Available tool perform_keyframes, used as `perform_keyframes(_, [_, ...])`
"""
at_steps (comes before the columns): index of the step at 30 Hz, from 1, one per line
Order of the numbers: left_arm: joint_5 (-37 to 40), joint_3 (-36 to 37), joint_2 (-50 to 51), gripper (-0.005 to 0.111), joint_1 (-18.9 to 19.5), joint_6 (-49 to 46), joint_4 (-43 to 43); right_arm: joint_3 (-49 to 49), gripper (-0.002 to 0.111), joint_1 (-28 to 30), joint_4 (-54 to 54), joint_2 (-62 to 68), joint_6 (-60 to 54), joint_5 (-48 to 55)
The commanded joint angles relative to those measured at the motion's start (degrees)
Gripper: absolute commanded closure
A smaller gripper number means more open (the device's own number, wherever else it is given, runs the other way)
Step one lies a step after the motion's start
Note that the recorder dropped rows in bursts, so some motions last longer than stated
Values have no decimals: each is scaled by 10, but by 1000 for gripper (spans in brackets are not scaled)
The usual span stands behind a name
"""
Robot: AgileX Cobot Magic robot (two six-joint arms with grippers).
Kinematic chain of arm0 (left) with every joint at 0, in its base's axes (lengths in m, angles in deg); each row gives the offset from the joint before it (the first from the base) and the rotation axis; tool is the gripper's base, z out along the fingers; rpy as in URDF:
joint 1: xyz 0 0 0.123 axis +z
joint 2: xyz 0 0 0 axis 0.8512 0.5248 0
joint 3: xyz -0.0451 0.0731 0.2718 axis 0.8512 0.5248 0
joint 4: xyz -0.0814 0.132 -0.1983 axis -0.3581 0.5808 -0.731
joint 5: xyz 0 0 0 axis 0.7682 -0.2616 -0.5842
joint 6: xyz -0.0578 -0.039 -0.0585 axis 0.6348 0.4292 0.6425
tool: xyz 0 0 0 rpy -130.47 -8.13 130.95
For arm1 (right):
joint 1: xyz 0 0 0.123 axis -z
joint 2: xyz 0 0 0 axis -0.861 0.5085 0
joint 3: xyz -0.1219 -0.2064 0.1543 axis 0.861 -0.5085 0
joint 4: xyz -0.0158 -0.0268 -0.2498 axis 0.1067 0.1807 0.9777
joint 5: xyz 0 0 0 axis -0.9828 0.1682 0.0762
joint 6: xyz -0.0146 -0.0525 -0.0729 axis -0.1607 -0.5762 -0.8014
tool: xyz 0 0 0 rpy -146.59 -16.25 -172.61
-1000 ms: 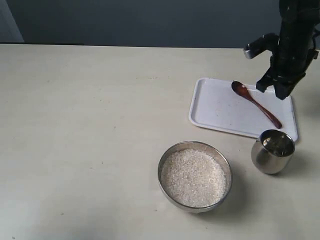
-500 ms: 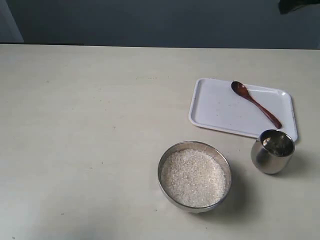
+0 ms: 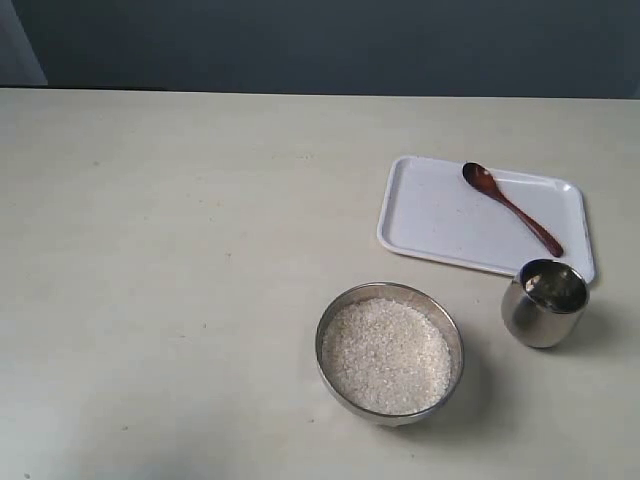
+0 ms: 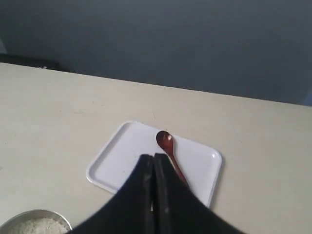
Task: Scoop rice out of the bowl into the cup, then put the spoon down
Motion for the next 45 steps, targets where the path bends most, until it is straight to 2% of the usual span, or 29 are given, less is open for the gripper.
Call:
perform_keyframes(1, [-4,-2,-3,106,-3,3,-2,-84,109,2,70,-101,72,34])
perform_keyframes(6, [-4,-2,-3,106,-3,3,-2,-159,109,2,86,-173,75,108])
perform_keyframes(11, [-4,-2,-3,106,-3,3,-2,-167,109,2,86,-193,75,187])
perform_keyframes(21, [-4,-2,-3,106,-3,3,-2,-167,109,2,94,-193,72,189])
perform_keyframes(24, [-4,-2,-3,106,-3,3,-2,-167,109,2,174,-193,72,146])
perform_keyframes(27, [-4,-2,-3,106,-3,3,-2,-168,109,2,232,-192,72,58])
perform_keyframes(31, [-4,-2,-3,106,-3,3,-2,-186,109,2,290,-192,72,-175])
perform_keyframes(34, [-4,-2,-3,106,-3,3,-2,-229,109,24,265,-200,72,-356])
perform_keyframes(37, [-4,-2,-3,106,-3,3,-2,-310,109,91,188,-231,72,-484])
perform_keyframes(39, [-3,-2,-3,106,-3,3,-2,-357,109,137,125,-261,72,-495])
perform_keyframes(41, [-3,-2,-3,106,-3,3,-2,-396,109,183,54,-296,72,-459])
perform_keyframes(45, [-3,-2,-3,106,-3,3,-2,-436,109,232,11,-321,72,-391])
